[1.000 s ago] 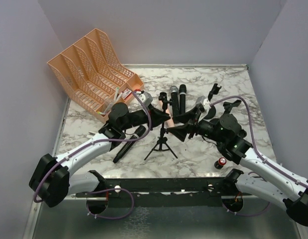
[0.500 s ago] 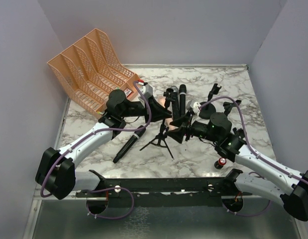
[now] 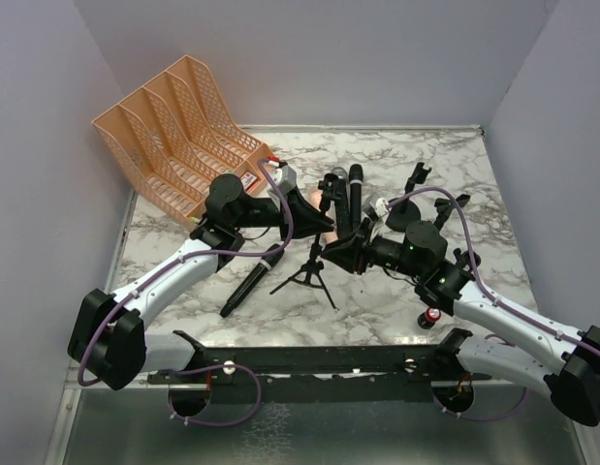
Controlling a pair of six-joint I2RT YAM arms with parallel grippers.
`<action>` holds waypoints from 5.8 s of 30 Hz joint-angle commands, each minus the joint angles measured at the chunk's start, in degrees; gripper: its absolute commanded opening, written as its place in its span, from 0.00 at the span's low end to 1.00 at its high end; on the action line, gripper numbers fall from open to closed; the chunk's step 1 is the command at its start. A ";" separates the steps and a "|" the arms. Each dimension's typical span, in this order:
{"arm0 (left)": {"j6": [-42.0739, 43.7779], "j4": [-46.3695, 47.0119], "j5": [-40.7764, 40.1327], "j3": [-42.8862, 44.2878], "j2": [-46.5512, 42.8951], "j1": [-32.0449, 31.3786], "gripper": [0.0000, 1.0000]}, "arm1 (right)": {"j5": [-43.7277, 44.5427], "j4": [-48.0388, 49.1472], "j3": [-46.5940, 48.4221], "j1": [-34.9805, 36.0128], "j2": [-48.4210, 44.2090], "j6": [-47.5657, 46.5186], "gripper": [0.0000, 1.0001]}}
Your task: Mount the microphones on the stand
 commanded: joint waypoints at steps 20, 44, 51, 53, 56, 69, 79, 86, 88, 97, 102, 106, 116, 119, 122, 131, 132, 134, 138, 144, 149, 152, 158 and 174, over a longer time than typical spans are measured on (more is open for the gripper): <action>1.32 5.15 -16.53 -6.18 -10.81 0.08 0.00 | 14.77 -2.46 -0.88 -0.28 1.65 64.10 0.09; -5.77 6.55 -13.92 -6.01 -10.81 0.02 0.00 | -4.48 -4.95 4.53 -0.57 -1.49 -6.08 0.64; -6.40 6.55 -13.04 -5.70 -10.46 0.03 0.00 | -8.52 -6.49 8.15 -0.55 3.40 -8.38 0.61; -6.48 6.55 -12.96 -5.77 -10.59 0.02 0.00 | -8.40 -4.93 8.06 -0.56 4.00 -7.22 0.57; -6.48 6.55 -12.72 -5.86 -10.63 0.02 0.00 | -8.70 -3.71 7.94 -0.53 4.79 -6.02 0.45; -3.59 6.64 -15.46 -7.85 -12.60 -0.07 0.00 | -2.01 9.14 2.32 -0.60 3.85 16.99 0.12; -1.33 6.99 -16.71 -9.51 -13.37 -0.58 0.00 | 10.43 4.45 4.63 -0.99 5.30 50.94 0.01; -1.71 7.17 -18.98 -10.08 -13.46 -0.68 0.00 | 11.31 -0.39 6.80 -1.06 5.24 55.07 0.19; -2.11 7.22 -19.42 -10.11 -13.47 -0.69 0.00 | 12.76 -2.50 6.80 -1.06 4.39 50.80 0.42; -3.50 7.17 -19.44 -9.83 -13.27 -0.69 0.00 | 0.40 9.29 1.14 -1.06 3.28 20.92 0.68; -4.32 7.12 -17.48 -9.31 -12.92 -0.69 0.00 | -6.08 7.17 1.18 -1.06 1.82 5.58 0.64; -4.70 7.19 -16.19 -8.97 -12.46 -0.69 0.00 | -9.57 2.58 4.39 -1.06 2.23 -0.71 0.58; -5.07 7.19 -14.33 -8.27 -11.79 -0.66 0.00 | -11.28 0.92 5.77 -1.06 5.46 -1.71 0.51; -5.24 7.17 -14.05 -8.08 -11.60 -0.67 0.00 | -11.59 0.94 5.99 -1.06 6.15 -1.23 0.48; -5.33 7.17 -13.92 -8.02 -11.65 -0.67 0.00 | -10.98 1.00 5.89 -1.06 6.50 -0.67 0.47; -5.37 7.24 -13.74 -7.81 -11.78 -0.68 0.00 | -8.90 0.87 5.73 -1.06 7.13 2.12 0.23; -5.22 7.25 -13.81 -7.85 -11.90 -0.76 0.00 | -7.72 0.92 5.71 -1.04 7.32 3.77 0.18; -4.73 7.25 -14.39 -8.07 -12.25 -0.78 0.00 | -4.60 1.45 5.32 -1.06 7.42 7.49 0.08; -3.59 7.34 -17.45 -8.98 -13.70 -0.78 0.00 | 0.13 5.19 3.09 -1.06 6.67 20.91 0.01; -2.38 7.34 -20.11 -9.65 -14.71 -0.78 0.00 | 9.41 4.26 2.38 -1.10 3.77 41.84 0.01; -1.86 7.59 -22.20 -10.09 -14.94 -0.75 0.00 | 13.41 -4.31 4.04 -1.35 3.44 56.96 0.01; -1.48 7.69 -23.06 -10.38 -15.03 -0.77 0.00 | 11.02 -5.31 3.44 -1.42 5.20 67.66 0.01; -1.09 7.78 -24.71 -10.96 -15.00 -0.78 0.00 | 9.68 2.31 2.52 -1.41 4.60 65.46 0.28; -2.68 7.78 -21.98 -9.73 -13.13 -0.85 0.00 | -2.97 0.28 4.24 -1.41 -1.15 7.08 0.65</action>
